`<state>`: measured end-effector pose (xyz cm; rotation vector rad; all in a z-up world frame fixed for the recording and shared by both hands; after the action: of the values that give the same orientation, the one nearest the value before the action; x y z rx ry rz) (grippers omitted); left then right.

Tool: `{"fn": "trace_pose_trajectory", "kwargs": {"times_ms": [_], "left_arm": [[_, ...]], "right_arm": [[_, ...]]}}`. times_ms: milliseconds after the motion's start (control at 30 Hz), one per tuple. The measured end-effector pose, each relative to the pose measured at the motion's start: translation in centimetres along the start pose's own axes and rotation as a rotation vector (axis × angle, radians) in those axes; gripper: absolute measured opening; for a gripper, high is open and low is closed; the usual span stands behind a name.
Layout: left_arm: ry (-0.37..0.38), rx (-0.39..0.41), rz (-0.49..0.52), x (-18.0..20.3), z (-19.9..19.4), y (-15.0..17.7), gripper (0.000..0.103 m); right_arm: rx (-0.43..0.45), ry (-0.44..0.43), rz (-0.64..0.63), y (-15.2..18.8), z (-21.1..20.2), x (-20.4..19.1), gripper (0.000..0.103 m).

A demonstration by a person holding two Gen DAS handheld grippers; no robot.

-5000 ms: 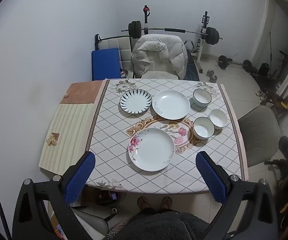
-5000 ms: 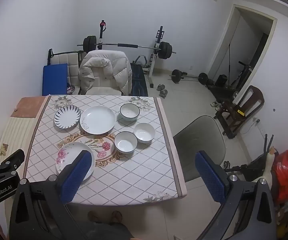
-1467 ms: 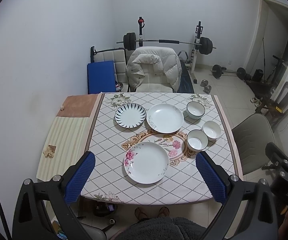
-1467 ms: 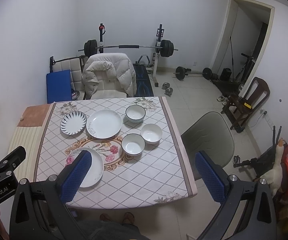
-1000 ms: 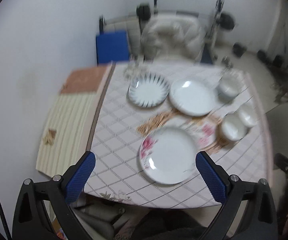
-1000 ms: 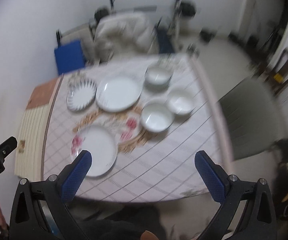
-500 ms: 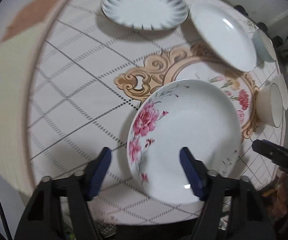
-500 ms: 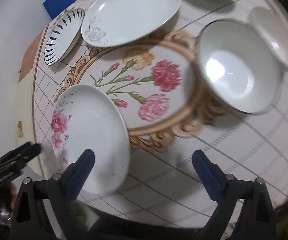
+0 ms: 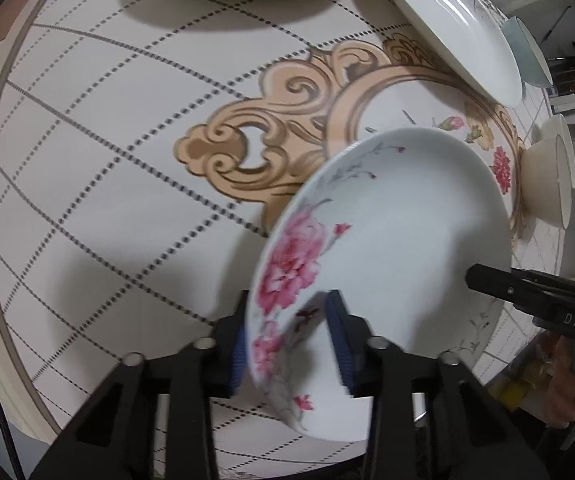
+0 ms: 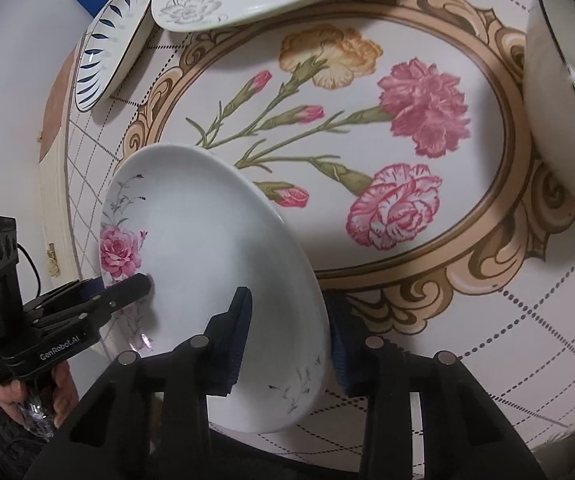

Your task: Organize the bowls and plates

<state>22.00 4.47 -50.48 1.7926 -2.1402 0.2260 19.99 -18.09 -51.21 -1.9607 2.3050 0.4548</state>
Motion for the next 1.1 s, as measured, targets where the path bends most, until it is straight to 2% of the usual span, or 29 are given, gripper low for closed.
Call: {"fn": "trace_pose_trajectory", "kwargs": {"times_ms": [67,133,233,367,533,800,1033,1100], "left_arm": [[0.022,0.003,-0.01,-0.3,-0.3,0.1,0.023],[0.005,0.008,-0.002,-0.7,-0.7,0.1,0.022],[-0.018,0.009,0.014,-1.2,-1.1,0.3,0.022],[-0.028,0.026,-0.021,-3.3,-2.5,-0.2,0.022],[-0.05,0.071,-0.065,-6.9,-4.9,-1.2,0.022],[-0.096,0.094,-0.111,-12.5,-7.1,-1.5,0.022],[-0.084,0.102,-0.129,-14.3,-7.7,-0.7,0.022],[-0.079,0.104,-0.123,-13.0,-7.0,-0.9,0.022]], "right_arm": [[0.006,0.035,-0.017,0.2,0.1,-0.2,0.03],[-0.004,0.028,-0.004,0.3,0.4,-0.5,0.024],[-0.016,0.031,-0.004,0.5,0.8,-1.3,0.023],[-0.02,0.02,-0.012,0.2,1.3,-3.6,0.023],[-0.022,0.017,-0.06,-0.4,1.9,-7.8,0.023],[-0.032,0.012,-0.122,-2.0,3.4,-14.9,0.023],[-0.032,0.041,-0.148,-3.0,3.6,-17.1,0.023],[-0.034,0.054,-0.147,-3.1,3.7,-16.9,0.023]]}}
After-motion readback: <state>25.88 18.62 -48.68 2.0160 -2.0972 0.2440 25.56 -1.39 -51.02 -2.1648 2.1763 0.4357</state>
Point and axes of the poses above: each gripper's, at about its wrist camera, not at the fingertips, and z roughly the way its jaws point, x to its right, y to its underside, the point moved 10 cm from there along z, roughly the way its jaws point, and after that the axes turned 7 degrees about y, right-handed, at the moved point
